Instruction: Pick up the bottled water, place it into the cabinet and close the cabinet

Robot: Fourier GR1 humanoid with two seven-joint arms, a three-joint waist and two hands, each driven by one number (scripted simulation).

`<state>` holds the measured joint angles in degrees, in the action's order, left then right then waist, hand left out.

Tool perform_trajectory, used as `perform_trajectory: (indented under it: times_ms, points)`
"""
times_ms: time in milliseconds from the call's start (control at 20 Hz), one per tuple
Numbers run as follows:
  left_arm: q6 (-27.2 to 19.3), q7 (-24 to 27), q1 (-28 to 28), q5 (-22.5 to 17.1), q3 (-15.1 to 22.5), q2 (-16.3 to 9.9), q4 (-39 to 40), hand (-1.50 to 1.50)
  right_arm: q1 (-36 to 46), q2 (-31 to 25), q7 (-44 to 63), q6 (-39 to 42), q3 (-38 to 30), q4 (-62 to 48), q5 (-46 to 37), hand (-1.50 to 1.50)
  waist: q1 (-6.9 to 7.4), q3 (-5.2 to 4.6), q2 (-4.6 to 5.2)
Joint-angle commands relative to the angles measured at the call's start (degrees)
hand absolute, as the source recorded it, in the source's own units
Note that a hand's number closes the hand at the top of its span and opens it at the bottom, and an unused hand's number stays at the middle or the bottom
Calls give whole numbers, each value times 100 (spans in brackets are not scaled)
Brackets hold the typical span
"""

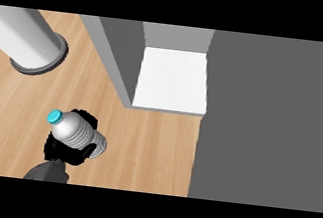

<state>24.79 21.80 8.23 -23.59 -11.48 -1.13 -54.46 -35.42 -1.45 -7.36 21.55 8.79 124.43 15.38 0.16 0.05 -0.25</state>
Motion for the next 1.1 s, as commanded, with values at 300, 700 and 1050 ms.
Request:
perform_trajectory:
  times_ms: [300,700,1050]
  points:
    - [-1860,-806,-361,-332,1651,112,-2375,150,-31,64,-64,-59,281,-107,-161,-150,-32,-2,5]
    - [-3524,-1288,984,-240,2346,113,-2272,150,-12,-101,-90,32,62,-68,140,-150,-80,-4,17]
    - [-4687,-1038,2124,22,2891,113,-1603,150,591,89,143,-317,328,-370,-72,-150,-101,-4,33]
